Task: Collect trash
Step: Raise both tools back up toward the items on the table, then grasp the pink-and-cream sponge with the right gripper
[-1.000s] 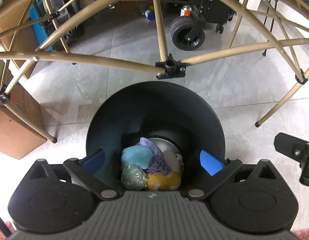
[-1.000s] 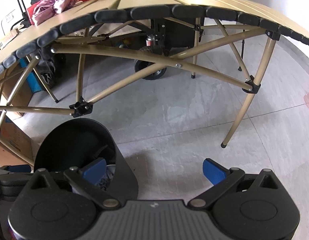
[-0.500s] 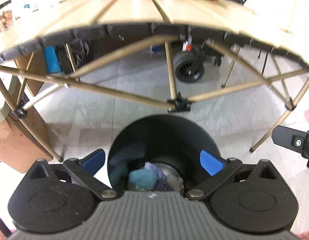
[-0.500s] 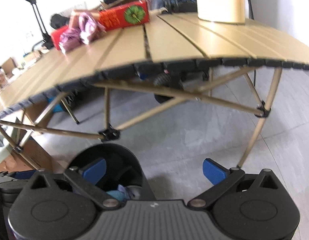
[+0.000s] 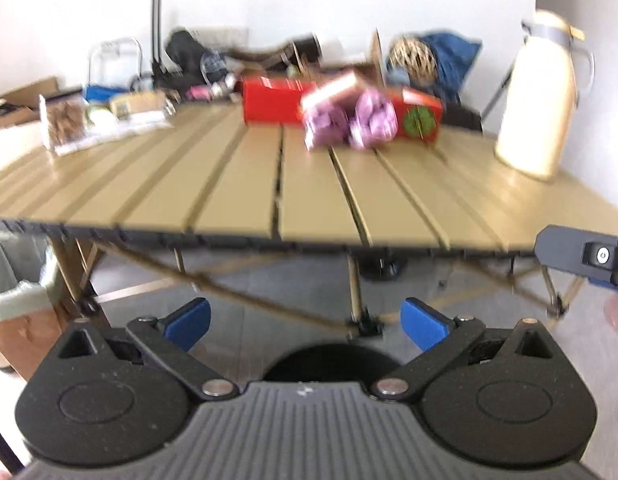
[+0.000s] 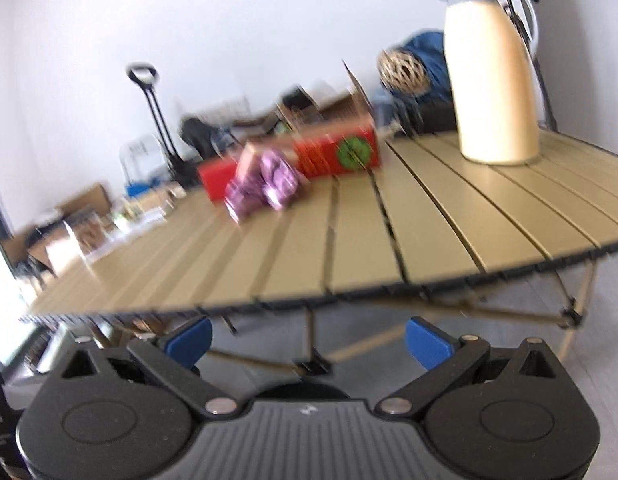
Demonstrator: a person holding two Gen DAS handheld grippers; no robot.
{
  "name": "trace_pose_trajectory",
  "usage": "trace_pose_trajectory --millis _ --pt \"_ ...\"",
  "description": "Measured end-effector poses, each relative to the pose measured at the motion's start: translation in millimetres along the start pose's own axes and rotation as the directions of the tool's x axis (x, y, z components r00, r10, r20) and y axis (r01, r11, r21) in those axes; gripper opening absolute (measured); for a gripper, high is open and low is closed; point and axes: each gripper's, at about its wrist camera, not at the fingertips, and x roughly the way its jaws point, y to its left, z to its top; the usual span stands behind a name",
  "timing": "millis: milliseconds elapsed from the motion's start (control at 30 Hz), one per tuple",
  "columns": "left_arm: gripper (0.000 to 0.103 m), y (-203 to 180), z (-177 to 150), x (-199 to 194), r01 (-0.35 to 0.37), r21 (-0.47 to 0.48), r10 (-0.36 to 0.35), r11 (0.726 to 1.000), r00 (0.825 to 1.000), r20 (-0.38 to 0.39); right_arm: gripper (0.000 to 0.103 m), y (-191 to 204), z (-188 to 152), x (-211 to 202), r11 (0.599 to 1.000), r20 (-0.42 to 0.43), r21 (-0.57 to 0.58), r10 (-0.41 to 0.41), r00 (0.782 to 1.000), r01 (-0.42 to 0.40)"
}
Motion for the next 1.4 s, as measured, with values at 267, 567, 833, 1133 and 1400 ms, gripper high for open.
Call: trace_pose_trajectory --millis 267,567,833,1133,1400 --pt "0.103 20.0 42.2 -13.2 -0.061 -0.019 0.063 0.998 0.994 0.093 0.103 39.0 22.4 10.5 0.999 0.078 -0.041 -0.029 0.997 0.032" --pt "0.103 40.7 84.0 -0.8 -0.09 -0.088 0.104 0.992 0.981 0.162 0.103 46.6 54.7 33.7 0.999 0.189 0.029 0.026 0.982 -0.032" --pt "0.103 48.2 115.9 29.7 -0.094 -0.1 0.111 0.991 0.975 0.191 0.103 45.8 73.3 64.0 1.0 0.209 0.009 0.025 0.978 -0.028" --pt "0.103 67.4 153.8 69.8 -0.074 -0.063 0.084 0.995 0.982 0.167 0.103 52.7 97.7 108.0 0.994 0.172 -0.09 -0.048 0.984 0.064" --pt "0.103 80.6 184.9 103.2 -0.068 0.004 0.066 0.998 0.985 0.158 0.103 67.4 147.9 168.6 0.991 0.13 -0.112 -0.063 0.989 0.078"
